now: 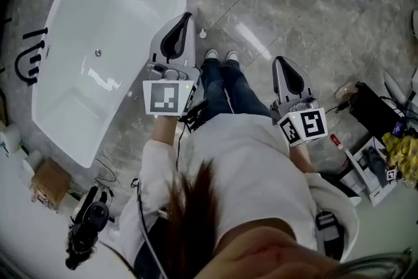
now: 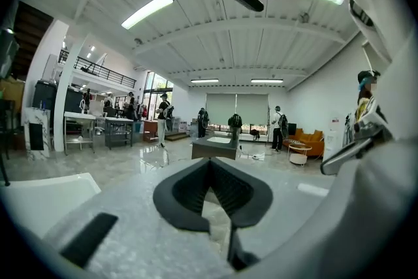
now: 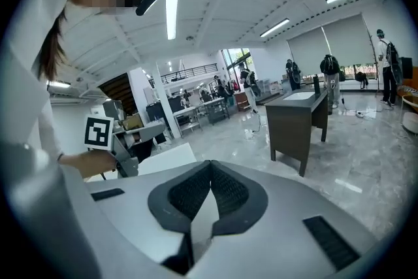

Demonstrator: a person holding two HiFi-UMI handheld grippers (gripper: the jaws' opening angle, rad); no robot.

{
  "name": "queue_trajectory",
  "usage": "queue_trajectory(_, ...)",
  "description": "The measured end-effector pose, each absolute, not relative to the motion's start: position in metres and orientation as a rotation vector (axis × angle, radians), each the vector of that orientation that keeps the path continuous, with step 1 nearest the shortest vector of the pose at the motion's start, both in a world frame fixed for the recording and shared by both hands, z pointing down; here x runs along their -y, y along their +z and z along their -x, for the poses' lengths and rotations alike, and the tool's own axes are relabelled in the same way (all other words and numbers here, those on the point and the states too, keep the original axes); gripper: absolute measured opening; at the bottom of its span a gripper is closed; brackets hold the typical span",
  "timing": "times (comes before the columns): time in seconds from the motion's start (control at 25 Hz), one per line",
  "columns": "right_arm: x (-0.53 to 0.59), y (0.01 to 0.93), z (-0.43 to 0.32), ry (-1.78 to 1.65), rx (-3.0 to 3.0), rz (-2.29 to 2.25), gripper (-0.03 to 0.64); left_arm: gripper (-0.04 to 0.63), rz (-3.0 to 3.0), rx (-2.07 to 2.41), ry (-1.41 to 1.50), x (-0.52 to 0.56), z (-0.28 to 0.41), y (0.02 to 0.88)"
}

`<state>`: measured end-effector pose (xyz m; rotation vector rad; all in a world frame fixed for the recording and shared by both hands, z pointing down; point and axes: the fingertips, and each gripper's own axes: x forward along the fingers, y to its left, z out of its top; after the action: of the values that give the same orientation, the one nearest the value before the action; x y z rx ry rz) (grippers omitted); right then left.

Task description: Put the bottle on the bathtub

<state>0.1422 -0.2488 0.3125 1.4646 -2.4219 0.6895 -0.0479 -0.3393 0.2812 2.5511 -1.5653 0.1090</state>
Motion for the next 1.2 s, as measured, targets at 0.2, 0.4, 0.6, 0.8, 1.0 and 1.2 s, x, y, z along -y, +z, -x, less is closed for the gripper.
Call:
queue_trajectory(0.2, 0.258, 0.276, -0.133, 0.631, 2.475, -1.465, 0.011, 0.014, -2.532, 1.608, 0.113, 0.314, 0.069, 0.244)
queue_trajectory(0.4, 0.262, 0.238, -0.125, 0.56, 2.536, -1.48, 0.011, 0.014, -2.509, 1.692, 0.077, 0.294, 0.086, 0.207)
queue_trajectory(0.6, 0.258, 0.213, -0.125, 0.539, 2.575, -1.519, 0.011, 0.014, -2.491, 1.752, 0.064, 0.274, 0.095, 0.179)
queue_trajectory(0.8, 0.252, 0.193, -0.128, 0.502, 2.601, -1.57, 0.011, 0.014, -2.494, 1.803, 0.014, 0.254, 0.103, 0.155)
queue_trajectory(1.0, 0.242, 0.183, -0.134, 0.486, 2.605, -1.605, 0.011, 0.015, -2.494, 1.826, 0.004, 0.238, 0.103, 0.148)
queue_trajectory(1.2, 0.233, 0.178, -0.141, 0.477, 2.597, -1.632, 0.011, 0.014, -2.495, 1.831, -0.015, 0.229, 0.1, 0.143)
